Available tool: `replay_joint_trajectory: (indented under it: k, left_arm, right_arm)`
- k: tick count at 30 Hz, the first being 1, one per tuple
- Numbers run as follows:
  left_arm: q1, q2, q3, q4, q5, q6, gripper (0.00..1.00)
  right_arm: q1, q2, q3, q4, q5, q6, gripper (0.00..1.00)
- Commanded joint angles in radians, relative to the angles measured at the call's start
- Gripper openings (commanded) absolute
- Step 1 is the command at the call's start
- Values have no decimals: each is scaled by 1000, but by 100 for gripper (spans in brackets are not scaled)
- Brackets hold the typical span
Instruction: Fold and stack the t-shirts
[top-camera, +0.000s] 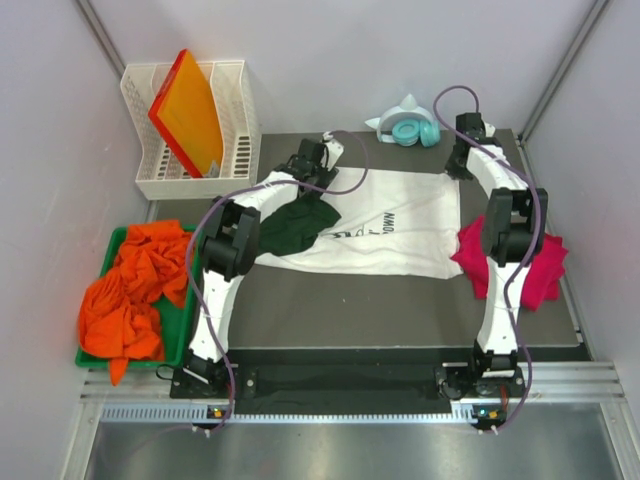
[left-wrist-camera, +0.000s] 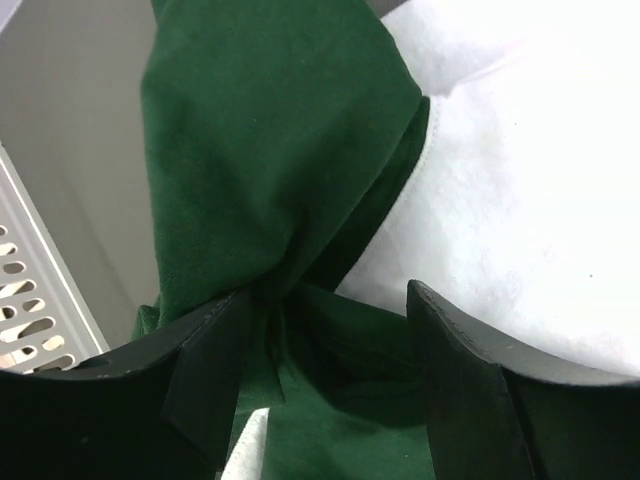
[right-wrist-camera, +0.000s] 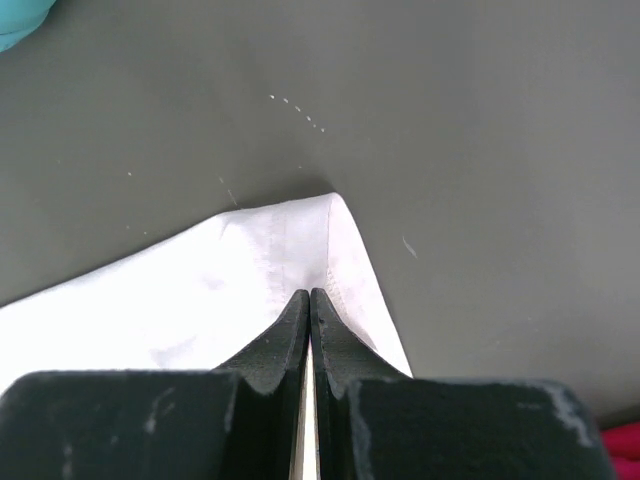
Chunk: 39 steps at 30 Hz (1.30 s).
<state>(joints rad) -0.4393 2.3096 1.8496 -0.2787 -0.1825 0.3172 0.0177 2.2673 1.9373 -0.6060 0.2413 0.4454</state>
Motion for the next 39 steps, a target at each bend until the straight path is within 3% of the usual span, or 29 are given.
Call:
replay_joint_trajectory:
  k: [1, 11, 22, 28, 33, 39]
  left_arm:
    - [4, -59, 56, 67, -9, 3, 68]
    - [2, -105, 74, 65, 48, -6, 70]
    - [2, -3, 168, 36, -11, 62, 65]
    - [1, 34, 183, 38, -11, 97, 59]
    - [2, 53, 209, 21, -11, 105, 45]
    - [1, 60, 217, 7, -9, 103, 42]
  right_arm:
    - [7, -49, -5, 34, 3, -2, 0]
    - [7, -48, 0, 34, 0, -2, 0]
    - [7, -48, -3, 35, 1, -7, 0]
    - [7, -45, 0, 34, 1, -7, 0]
    - [7, -45, 0, 35, 0, -8, 0]
    - [7, -49, -6, 35, 1, -7, 0]
